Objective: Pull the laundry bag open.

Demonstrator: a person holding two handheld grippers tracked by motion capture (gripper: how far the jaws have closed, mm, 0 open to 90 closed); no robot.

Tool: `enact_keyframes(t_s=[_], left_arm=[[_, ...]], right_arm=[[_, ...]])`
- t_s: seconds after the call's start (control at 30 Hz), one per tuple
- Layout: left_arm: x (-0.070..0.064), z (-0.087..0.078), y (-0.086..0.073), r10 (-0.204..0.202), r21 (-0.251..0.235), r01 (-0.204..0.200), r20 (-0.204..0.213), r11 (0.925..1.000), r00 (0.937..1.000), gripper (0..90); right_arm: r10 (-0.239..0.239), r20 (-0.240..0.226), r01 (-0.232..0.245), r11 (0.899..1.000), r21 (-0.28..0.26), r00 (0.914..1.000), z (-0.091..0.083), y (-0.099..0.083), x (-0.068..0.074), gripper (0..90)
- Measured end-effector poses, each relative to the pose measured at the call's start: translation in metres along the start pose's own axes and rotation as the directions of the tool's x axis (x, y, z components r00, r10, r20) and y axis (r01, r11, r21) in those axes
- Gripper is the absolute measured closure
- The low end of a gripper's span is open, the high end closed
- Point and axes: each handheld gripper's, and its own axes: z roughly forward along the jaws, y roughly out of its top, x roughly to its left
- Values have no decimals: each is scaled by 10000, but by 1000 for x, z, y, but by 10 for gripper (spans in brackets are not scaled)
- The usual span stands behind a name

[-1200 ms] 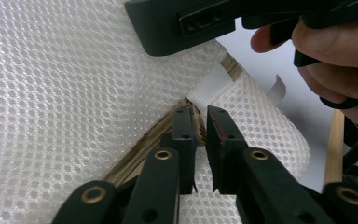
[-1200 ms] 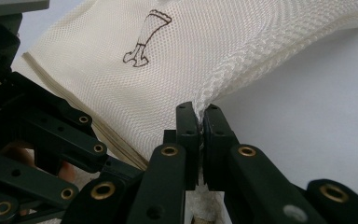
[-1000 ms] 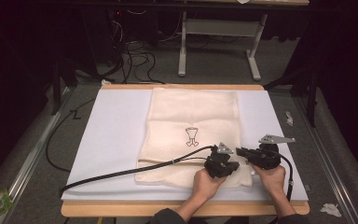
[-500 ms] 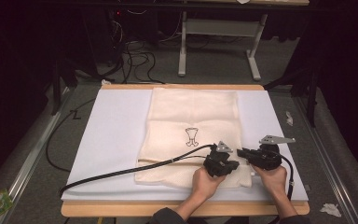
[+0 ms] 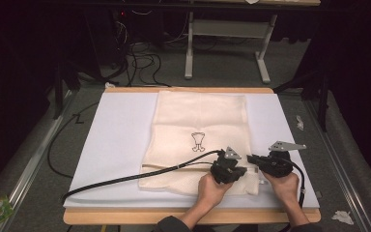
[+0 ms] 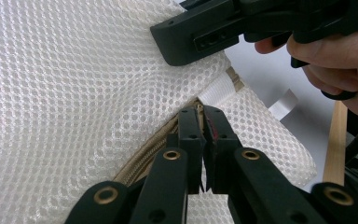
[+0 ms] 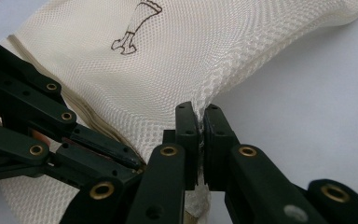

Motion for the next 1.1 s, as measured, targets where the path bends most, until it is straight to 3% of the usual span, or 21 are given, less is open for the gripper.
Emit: enact_keyframes(t_s=[0.8, 1.1], left_arm=[[-3, -8, 1, 345, 100, -341, -441, 9994, 9984, 870], [-4, -15, 1, 685, 127, -677, -717, 9976, 9951, 870]], right_arm=[[74, -1, -74, 9999, 83, 10000, 1, -3, -6, 877], [122, 48, -122, 9999, 82, 9999, 1, -3, -6, 877]])
